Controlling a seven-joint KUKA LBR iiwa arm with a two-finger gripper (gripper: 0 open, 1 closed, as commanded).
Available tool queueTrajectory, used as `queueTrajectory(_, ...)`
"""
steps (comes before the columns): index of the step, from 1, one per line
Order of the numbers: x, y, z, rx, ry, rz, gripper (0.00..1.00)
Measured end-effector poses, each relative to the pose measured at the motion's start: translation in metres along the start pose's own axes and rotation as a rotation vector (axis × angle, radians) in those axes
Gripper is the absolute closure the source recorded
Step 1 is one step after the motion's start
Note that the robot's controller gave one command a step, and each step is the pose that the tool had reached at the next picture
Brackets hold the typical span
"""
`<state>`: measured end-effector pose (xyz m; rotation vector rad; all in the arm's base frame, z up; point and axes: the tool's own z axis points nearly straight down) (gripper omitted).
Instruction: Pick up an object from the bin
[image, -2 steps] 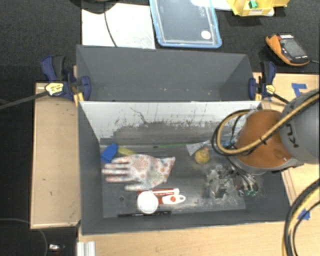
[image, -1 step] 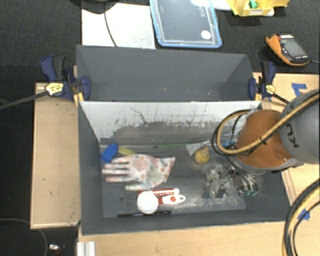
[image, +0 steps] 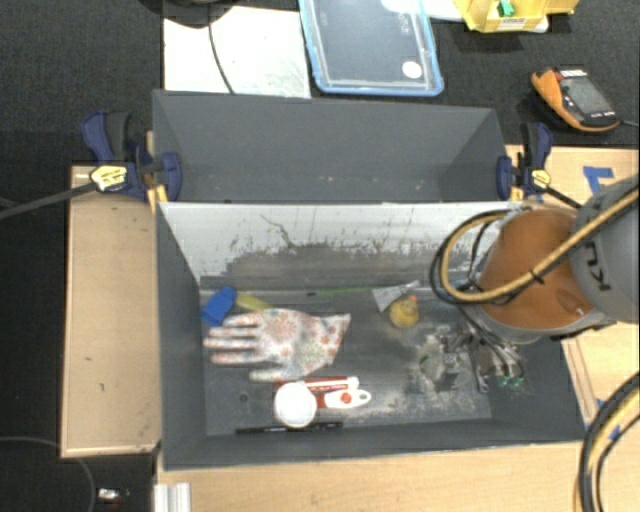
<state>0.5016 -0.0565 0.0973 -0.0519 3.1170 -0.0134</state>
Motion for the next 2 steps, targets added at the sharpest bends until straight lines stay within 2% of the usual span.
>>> queueTrajectory(2, -0.003, -0.001, -0.07, 0.001, -0.003, -0.002, 1.0)
